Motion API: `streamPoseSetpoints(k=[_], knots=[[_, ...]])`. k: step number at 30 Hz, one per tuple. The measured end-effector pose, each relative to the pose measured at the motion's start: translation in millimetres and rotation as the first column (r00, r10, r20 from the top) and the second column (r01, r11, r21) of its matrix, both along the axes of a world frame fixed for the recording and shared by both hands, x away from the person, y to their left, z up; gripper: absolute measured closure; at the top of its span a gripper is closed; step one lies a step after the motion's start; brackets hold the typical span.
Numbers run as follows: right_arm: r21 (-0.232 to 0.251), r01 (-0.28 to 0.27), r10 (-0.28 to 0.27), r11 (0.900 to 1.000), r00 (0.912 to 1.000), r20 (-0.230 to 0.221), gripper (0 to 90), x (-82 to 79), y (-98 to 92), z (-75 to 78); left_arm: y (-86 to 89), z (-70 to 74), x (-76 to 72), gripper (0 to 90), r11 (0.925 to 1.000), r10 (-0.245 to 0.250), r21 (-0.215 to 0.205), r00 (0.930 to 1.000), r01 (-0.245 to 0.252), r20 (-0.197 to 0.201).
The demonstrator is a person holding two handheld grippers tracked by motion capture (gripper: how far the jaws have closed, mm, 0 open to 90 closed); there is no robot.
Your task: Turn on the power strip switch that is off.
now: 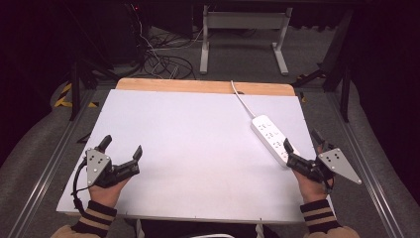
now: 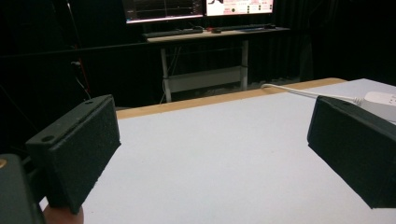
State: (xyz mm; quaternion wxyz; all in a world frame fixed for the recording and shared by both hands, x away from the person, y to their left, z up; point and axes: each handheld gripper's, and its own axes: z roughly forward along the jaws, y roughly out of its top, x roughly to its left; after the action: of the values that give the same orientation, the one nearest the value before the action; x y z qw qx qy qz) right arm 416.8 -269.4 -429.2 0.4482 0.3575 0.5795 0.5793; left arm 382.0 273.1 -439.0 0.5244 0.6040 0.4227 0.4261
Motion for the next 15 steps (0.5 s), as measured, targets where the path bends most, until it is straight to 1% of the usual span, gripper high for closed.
streamPoseSetpoints(k=[1,6,15], knots=[[-0.008,0.000,0.000,1.000,1.0000,0.007,7.5,-0.3,0.4,-0.2,0.0,0.0,0.0,3.0,1.0000,-0.001,0.000,1.0000,0.001,0.000],[-0.008,-0.005,0.005,1.000,0.9998,0.019,5.7,-0.5,1.5,-0.7,-0.2,0.0,0.0,2.9,1.0000,-0.001,-0.001,1.0000,0.001,0.002],[-0.012,-0.019,0.019,1.000,0.9998,0.011,6.1,-0.1,2.2,-1.4,-0.3,0.0,0.1,2.9,1.0000,-0.003,0.004,1.0000,0.003,0.000]])
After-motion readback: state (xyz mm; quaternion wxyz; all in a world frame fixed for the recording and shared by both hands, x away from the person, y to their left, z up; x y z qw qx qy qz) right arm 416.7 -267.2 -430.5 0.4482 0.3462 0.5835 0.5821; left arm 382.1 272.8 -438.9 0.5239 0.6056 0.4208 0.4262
